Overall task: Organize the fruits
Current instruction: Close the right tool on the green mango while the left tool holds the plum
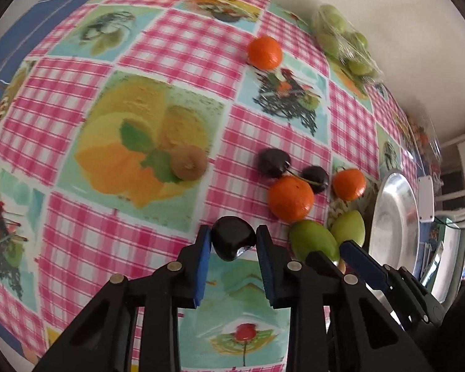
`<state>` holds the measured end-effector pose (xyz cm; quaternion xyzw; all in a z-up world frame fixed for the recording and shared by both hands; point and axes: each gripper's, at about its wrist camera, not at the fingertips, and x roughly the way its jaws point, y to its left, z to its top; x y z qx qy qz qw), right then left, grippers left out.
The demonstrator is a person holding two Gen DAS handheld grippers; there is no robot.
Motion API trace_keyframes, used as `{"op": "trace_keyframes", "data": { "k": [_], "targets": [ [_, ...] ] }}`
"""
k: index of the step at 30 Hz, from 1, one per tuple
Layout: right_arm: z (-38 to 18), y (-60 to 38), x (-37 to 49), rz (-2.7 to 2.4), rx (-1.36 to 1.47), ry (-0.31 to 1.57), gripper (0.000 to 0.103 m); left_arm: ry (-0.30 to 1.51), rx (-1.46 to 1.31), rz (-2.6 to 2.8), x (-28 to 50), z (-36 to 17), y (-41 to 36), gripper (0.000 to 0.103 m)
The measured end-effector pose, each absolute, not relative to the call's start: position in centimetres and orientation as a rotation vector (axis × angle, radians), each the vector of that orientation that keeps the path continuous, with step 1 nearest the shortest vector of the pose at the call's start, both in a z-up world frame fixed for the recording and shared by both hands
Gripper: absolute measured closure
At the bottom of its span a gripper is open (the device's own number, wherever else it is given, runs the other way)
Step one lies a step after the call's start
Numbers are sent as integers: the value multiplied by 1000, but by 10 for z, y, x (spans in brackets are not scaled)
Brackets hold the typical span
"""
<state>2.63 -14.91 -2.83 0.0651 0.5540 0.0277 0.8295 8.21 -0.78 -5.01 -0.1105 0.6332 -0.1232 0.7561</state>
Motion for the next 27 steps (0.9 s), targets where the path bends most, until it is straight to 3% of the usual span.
{"op": "trace_keyframes", "data": {
  "k": [8, 27],
  "targets": [
    [-21, -155, 25, 137, 259, 1162, 57, 1355, -279, -257, 84, -41, 1, 72],
    [-43, -143, 34, 61, 86, 1215, 58, 1380, -306, -217, 84, -48, 7, 72]
  ]
}}
